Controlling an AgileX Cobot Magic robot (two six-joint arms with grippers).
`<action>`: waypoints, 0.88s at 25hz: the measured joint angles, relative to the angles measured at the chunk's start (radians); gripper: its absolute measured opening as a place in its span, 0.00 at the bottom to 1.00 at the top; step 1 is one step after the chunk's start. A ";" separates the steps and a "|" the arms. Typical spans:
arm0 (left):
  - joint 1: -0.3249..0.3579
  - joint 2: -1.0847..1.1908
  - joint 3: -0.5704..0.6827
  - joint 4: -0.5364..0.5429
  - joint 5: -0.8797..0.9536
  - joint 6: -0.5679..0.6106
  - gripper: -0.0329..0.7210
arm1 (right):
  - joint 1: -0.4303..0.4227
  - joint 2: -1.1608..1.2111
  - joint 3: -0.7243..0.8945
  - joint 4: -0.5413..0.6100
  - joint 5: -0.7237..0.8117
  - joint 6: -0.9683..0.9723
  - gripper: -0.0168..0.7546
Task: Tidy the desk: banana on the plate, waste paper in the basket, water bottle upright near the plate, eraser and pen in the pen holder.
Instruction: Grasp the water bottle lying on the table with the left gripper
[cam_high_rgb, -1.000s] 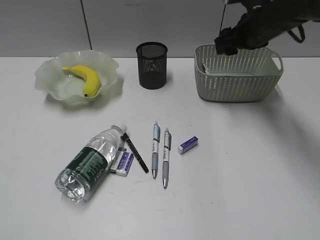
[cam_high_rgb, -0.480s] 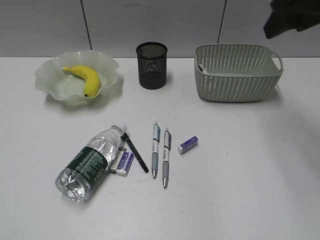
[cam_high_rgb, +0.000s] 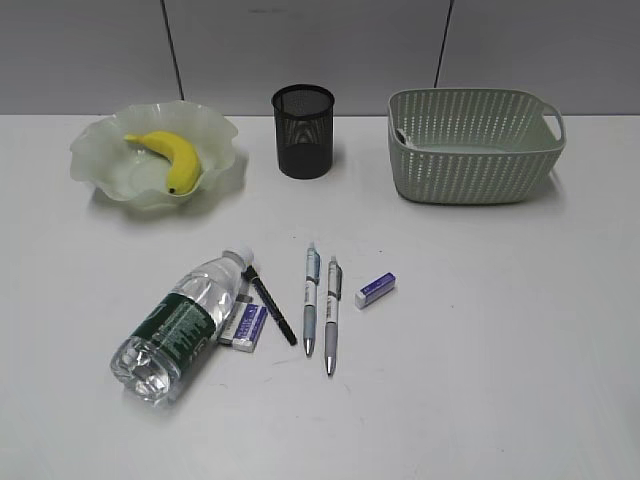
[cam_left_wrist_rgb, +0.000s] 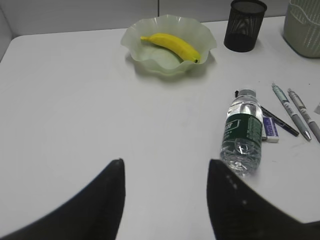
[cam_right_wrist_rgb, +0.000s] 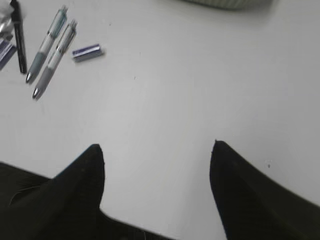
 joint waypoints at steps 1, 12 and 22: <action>0.000 0.000 0.000 0.000 0.000 0.000 0.57 | 0.000 -0.069 0.041 0.005 0.031 0.001 0.70; 0.000 0.000 0.000 -0.003 -0.001 0.000 0.52 | 0.000 -0.753 0.213 0.008 0.210 0.006 0.70; 0.000 0.241 -0.021 -0.176 -0.130 0.207 0.52 | 0.001 -0.790 0.246 -0.010 0.171 0.006 0.70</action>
